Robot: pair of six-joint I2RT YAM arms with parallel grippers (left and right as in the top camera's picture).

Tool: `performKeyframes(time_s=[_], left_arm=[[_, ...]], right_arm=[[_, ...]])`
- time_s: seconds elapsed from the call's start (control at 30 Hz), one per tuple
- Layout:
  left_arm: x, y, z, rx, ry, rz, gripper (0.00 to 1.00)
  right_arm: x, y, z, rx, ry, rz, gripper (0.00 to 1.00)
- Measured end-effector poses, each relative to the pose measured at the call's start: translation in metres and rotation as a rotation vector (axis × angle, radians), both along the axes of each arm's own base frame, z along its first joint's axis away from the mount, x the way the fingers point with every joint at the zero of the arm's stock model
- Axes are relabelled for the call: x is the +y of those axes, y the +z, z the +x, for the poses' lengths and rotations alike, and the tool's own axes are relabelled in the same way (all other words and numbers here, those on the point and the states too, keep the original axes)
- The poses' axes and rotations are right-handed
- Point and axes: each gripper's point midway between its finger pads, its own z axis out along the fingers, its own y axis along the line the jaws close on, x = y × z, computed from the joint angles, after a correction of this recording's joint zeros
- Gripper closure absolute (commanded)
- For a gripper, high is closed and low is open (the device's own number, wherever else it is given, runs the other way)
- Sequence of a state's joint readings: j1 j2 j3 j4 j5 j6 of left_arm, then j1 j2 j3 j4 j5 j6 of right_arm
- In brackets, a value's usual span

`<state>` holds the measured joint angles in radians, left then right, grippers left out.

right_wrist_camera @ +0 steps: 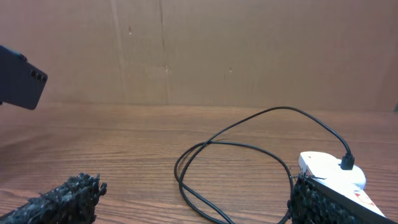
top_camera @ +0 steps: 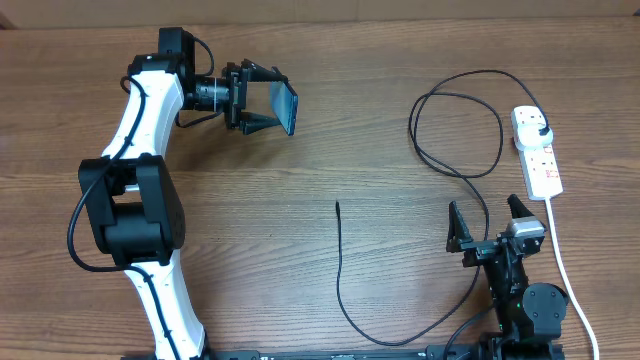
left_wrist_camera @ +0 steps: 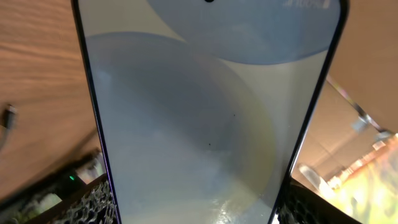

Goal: Plug charger to phone and switch on socket
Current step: 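Lift the phone with the left gripper and tilt it upright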

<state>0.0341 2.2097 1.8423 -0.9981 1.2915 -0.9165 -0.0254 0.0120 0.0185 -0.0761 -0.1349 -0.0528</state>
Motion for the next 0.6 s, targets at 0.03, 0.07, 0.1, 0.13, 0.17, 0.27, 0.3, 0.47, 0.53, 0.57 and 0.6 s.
performKeyframes(time_s=[0.03, 0.07, 0.1, 0.13, 0.17, 0.27, 0.3, 0.47, 0.53, 0.57, 0.6], left_arm=[[-0.001, 0.003, -0.001, -0.001, -0.004, -0.020, 0.96], [-0.002, 0.006, -0.001, -0.002, -0.008, -0.036, 0.96], [-0.002, 0.009, -0.002, -0.002, -0.011, -0.054, 0.96], [-0.003, 0.012, -0.002, -0.002, -0.015, -0.071, 0.96], [-0.004, 0.014, -0.003, -0.003, -0.018, -0.086, 0.96], [-0.005, 0.021, -0.004, -0.004, -0.026, -0.125, 0.96], [-0.005, 0.023, -0.005, -0.004, -0.028, -0.136, 0.96], [-0.006, 0.029, -0.006, 0.018, -0.032, -0.175, 0.96], [-0.006, 0.030, -0.009, 0.053, -0.029, -0.182, 0.96], [-0.006, 0.030, -0.010, 0.072, -0.027, -0.184, 0.96], [-0.006, 0.030, -0.011, 0.089, -0.025, -0.186, 0.96]], right_arm=[[0.000, 0.000, 0.000, 0.000, 0.000, 0.001, 0.00], [0.000, 0.000, 0.000, 0.000, 0.000, 0.001, 0.00], [0.000, 0.000, 0.000, 0.000, 0.000, 0.000, 0.00], [0.000, 0.000, 0.000, 0.000, 0.000, 0.001, 0.00], [0.000, 0.000, 0.000, 0.000, 0.000, 0.001, 0.00], [0.000, 0.000, 0.000, 0.000, 0.000, 0.001, 0.00], [0.000, 0.000, 0.000, 0.000, 0.000, 0.001, 0.00], [0.000, 0.000, 0.000, 0.000, 0.000, 0.001, 0.00], [0.000, 0.000, 0.000, 0.000, 0.000, 0.001, 0.00], [0.000, 0.000, 0.000, -0.001, 0.000, 0.000, 0.00], [0.000, 0.000, 0.000, 0.000, 0.000, 0.000, 0.00]])
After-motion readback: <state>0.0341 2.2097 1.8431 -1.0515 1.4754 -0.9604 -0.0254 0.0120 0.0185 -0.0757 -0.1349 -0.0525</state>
